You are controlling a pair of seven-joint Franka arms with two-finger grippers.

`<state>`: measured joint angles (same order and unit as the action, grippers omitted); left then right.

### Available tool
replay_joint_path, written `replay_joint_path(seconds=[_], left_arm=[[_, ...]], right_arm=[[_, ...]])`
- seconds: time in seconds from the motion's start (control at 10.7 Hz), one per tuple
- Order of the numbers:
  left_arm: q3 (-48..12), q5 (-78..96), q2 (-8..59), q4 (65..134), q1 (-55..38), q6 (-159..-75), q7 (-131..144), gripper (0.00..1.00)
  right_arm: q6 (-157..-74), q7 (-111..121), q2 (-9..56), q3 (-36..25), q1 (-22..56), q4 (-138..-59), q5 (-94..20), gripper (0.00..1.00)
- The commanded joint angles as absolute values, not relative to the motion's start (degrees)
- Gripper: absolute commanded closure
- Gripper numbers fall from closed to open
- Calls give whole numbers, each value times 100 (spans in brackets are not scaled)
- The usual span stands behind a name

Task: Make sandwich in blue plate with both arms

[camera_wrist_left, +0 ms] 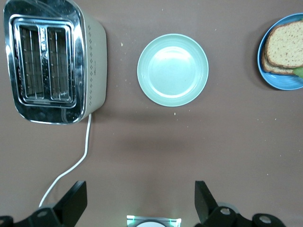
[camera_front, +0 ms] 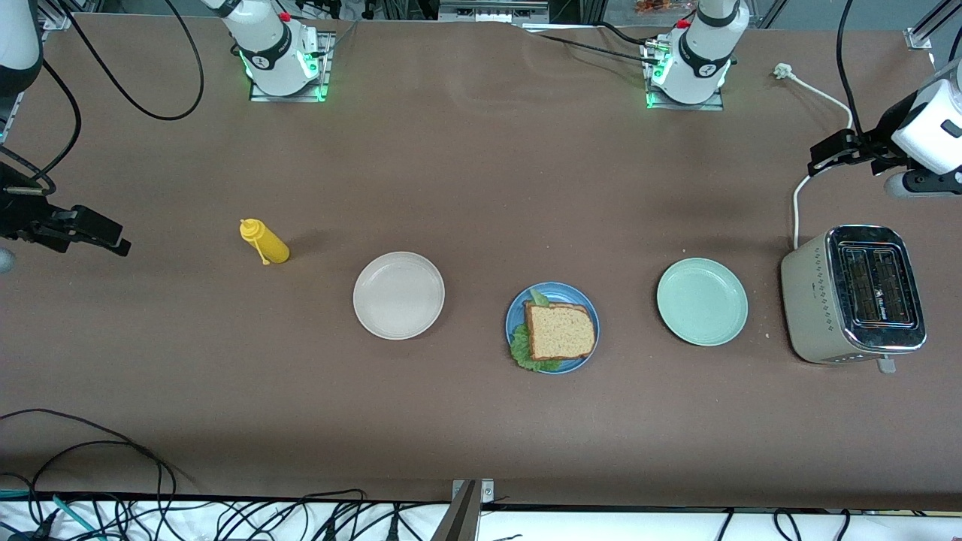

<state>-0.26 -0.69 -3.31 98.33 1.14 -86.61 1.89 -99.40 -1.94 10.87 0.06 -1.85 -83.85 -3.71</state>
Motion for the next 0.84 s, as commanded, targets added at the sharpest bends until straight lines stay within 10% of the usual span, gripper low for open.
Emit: replay_joint_path(seconds=[0.0,0.75], left_arm=[[-62,26,-422,9888,149,-8561,396,0],[-965,-52,-387,9670,79,-8376,666,0]], right_arm=[[-9993,-167,1002,-26,-193,-8473,-431,0],[-9967,-193,984,-53,-193,-8473,-422,0]])
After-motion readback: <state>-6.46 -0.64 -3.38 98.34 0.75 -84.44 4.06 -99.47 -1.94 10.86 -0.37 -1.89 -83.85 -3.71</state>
